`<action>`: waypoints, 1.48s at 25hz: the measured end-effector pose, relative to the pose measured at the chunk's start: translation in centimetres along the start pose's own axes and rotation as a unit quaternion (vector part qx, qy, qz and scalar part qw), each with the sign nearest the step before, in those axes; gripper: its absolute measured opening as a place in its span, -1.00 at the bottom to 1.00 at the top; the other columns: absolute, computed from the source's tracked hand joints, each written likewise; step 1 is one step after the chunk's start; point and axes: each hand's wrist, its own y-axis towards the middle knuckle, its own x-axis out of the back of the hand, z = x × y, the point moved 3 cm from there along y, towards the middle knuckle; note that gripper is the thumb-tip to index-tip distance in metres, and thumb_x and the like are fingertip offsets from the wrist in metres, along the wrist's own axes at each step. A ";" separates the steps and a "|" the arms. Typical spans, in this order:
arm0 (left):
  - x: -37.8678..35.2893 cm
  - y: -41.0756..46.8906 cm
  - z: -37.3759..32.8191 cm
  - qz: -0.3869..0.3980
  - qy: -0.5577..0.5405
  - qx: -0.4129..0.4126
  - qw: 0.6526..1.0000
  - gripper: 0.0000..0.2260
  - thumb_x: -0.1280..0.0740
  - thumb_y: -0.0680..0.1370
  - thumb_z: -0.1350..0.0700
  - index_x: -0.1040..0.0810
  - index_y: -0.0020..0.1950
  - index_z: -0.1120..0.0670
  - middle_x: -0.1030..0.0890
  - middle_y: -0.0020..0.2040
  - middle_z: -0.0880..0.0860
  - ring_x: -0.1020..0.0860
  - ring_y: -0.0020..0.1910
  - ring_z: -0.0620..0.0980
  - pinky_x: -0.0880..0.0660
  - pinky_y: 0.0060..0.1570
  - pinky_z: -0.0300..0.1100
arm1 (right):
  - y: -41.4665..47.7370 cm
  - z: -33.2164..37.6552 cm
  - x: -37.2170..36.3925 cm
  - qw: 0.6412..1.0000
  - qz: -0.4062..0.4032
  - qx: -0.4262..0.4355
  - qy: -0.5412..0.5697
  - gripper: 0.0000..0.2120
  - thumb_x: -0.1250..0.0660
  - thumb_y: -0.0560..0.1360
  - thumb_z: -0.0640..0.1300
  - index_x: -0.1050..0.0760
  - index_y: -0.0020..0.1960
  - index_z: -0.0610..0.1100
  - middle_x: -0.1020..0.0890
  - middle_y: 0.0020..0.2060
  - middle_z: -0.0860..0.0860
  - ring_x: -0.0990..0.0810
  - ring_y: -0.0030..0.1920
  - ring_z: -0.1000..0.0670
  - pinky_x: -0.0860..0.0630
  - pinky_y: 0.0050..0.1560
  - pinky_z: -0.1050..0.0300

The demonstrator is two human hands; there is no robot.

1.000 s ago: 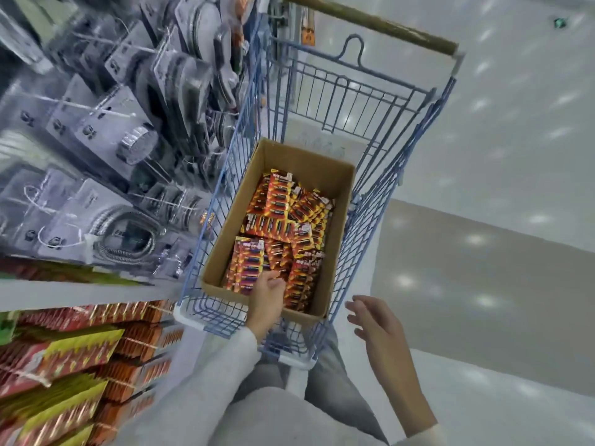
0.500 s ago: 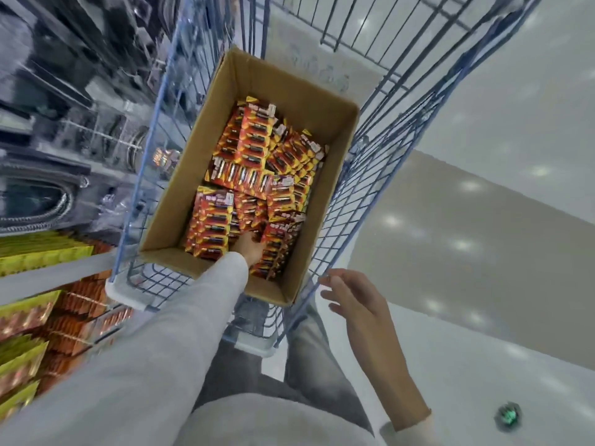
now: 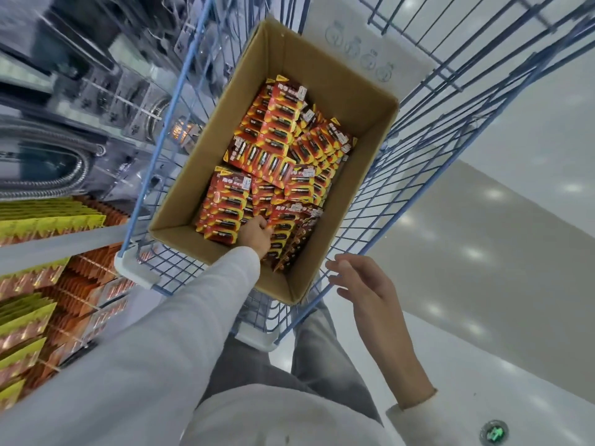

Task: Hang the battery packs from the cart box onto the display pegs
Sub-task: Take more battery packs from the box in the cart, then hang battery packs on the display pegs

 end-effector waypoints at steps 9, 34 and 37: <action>15.4 -12.6 3.4 -0.072 -0.448 -0.027 0.891 -0.87 -0.32 0.69 0.04 -0.65 0.18 -0.05 -0.76 0.03 -0.06 -0.74 -0.01 0.00 -0.67 -0.15 -0.14 | 12.7 -0.9 -11.9 0.979 0.165 -0.113 -0.042 -0.82 -0.35 0.48 -0.03 -0.51 -0.07 -0.15 -0.61 -0.04 -0.17 -0.57 -0.12 -0.04 -0.53 -0.04 -0.04; 18.7 -20.4 10.3 -0.128 -0.628 0.023 0.767 -0.74 -0.29 0.69 0.00 -0.59 0.36 -0.06 -0.71 0.22 0.05 -0.72 0.13 0.11 -0.67 0.07 0.14 | 13.7 0.1 -15.5 0.983 0.178 -0.051 0.004 -0.59 -0.35 0.55 -0.29 -0.57 0.29 0.08 -0.71 0.15 -0.04 -0.69 0.15 -0.18 -0.60 0.22 -0.24; 19.0 -23.0 8.4 -0.155 -0.657 -0.018 0.737 -0.72 -0.28 0.70 0.04 -0.58 0.39 0.00 -0.70 0.23 0.09 -0.71 0.15 0.16 -0.61 0.19 0.20 | 9.3 3.7 -11.3 0.976 0.217 -0.005 0.015 -0.51 -0.35 0.53 -0.35 -0.51 0.34 0.09 -0.72 0.13 -0.03 -0.72 0.09 -0.11 -0.64 0.11 -0.14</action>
